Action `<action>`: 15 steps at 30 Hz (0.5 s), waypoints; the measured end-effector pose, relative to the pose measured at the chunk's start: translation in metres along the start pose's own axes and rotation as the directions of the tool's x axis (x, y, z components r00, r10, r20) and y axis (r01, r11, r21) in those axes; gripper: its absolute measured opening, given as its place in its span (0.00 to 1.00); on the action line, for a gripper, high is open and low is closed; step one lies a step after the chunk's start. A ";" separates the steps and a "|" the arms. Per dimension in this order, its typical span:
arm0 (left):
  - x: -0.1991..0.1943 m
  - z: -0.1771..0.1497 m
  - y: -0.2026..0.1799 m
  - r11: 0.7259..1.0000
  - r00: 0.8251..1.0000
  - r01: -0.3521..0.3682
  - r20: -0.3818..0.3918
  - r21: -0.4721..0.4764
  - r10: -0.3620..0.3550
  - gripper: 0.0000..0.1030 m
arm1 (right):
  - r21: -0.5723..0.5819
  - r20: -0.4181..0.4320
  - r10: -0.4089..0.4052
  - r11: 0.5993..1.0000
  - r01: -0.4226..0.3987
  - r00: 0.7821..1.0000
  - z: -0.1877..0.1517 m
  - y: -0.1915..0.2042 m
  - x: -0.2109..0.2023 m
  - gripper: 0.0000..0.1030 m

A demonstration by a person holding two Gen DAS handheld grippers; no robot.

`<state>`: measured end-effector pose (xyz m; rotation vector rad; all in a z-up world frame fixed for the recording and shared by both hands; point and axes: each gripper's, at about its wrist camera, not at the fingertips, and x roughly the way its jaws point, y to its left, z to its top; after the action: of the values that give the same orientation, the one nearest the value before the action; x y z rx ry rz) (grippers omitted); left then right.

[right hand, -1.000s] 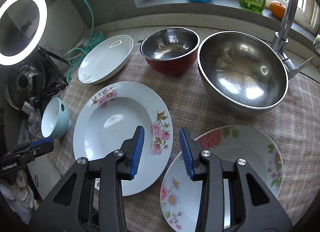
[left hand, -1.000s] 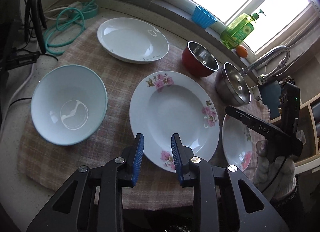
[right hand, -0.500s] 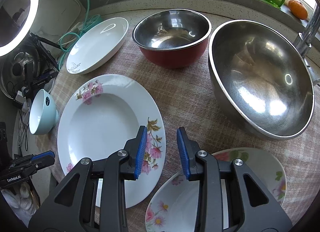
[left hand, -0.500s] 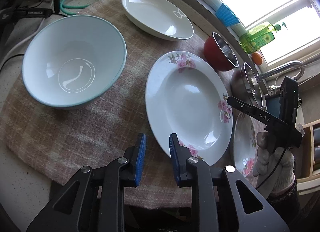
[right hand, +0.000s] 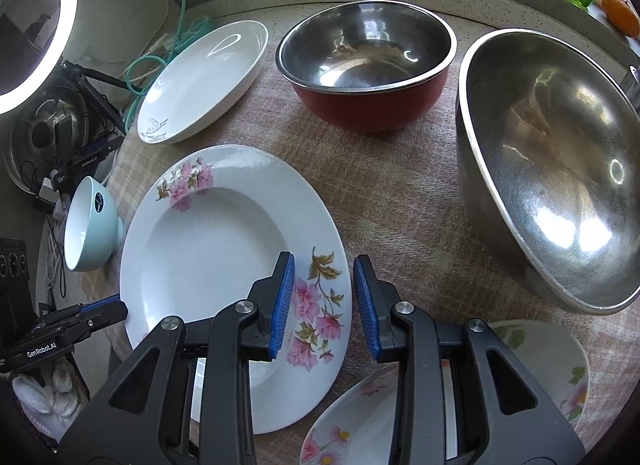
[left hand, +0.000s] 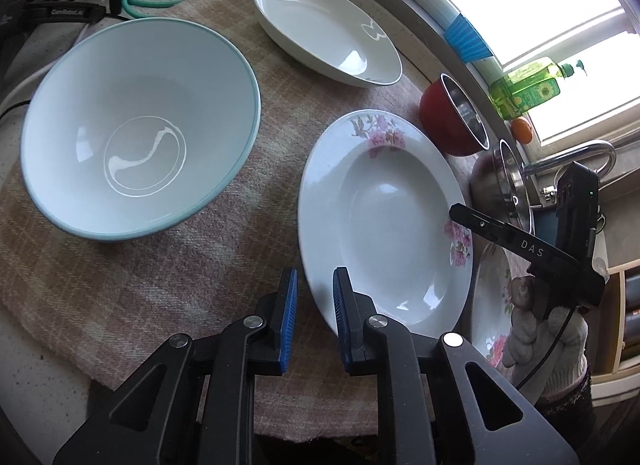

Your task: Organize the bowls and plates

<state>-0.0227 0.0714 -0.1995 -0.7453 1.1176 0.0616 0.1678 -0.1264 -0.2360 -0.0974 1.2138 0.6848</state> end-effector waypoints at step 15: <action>0.002 0.001 -0.004 0.999 1.000 -0.018 0.001 0.030 0.018 0.12 | 0.019 -0.017 0.027 0.999 -0.027 0.999 -0.002 -0.001 0.000 0.29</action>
<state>-0.0196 0.0680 -0.1994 -0.7083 1.1226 0.0600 0.1665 -0.1279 -0.2374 -0.0719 1.2394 0.6974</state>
